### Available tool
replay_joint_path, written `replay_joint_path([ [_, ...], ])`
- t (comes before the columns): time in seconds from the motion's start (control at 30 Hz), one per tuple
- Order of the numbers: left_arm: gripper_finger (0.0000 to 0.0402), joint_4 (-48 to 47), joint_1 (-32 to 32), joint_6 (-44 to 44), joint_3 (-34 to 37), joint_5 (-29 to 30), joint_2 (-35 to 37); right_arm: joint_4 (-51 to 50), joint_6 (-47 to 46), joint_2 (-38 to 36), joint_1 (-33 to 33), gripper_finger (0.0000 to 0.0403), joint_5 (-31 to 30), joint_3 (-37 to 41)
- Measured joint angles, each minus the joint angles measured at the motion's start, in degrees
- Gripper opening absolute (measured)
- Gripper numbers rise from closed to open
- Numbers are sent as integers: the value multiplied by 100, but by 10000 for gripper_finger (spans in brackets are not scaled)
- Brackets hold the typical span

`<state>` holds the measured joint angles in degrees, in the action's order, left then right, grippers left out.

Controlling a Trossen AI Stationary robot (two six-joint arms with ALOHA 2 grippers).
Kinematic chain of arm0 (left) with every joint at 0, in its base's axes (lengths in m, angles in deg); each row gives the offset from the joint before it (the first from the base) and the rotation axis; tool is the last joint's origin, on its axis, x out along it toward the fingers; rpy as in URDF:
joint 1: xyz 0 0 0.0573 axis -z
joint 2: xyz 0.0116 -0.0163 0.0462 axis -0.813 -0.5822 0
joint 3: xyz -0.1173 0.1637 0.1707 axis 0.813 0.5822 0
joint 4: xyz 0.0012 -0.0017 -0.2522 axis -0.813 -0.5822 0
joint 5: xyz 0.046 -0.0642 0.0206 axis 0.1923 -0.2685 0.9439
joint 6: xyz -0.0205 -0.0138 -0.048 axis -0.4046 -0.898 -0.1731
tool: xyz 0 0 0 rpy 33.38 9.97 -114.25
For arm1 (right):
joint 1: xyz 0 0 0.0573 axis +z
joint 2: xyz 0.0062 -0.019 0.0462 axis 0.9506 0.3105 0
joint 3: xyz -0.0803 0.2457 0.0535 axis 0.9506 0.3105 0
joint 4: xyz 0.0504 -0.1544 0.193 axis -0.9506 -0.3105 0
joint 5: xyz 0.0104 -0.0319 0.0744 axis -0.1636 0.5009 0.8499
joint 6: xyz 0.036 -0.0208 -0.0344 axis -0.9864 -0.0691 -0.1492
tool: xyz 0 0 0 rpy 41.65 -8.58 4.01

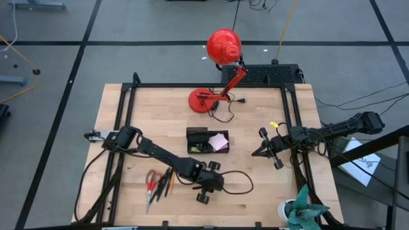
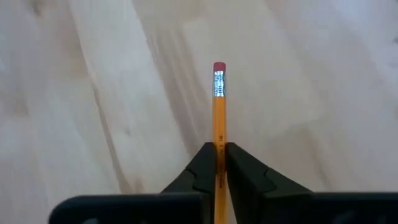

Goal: Pick and place office supplies into organizer
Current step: Put the right yellow pencil into the desk organizer

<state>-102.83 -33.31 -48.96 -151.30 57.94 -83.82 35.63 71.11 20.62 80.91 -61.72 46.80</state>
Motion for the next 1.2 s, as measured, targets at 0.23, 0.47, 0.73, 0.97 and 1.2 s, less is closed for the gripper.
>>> replay_joint_path([
  [0.23,6,373,-11,380,-6,23,160,-18,-2,15,0,4,0,0],
  [0.47,7,697,-35,747,-20,67,589,18,-2,58,0,4,0,-1],
  [0.73,18,113,19,504,-24,327,909,13,3,71,-1,4,1,-1],
  [0.97,6,-1904,323,-1156,-28,1079,1345,-8,22,107,-1,4,0,-1],
  [1.2,3,-4271,890,-3395,-28,1554,1725,15,22,122,-1,4,0,-1],
])
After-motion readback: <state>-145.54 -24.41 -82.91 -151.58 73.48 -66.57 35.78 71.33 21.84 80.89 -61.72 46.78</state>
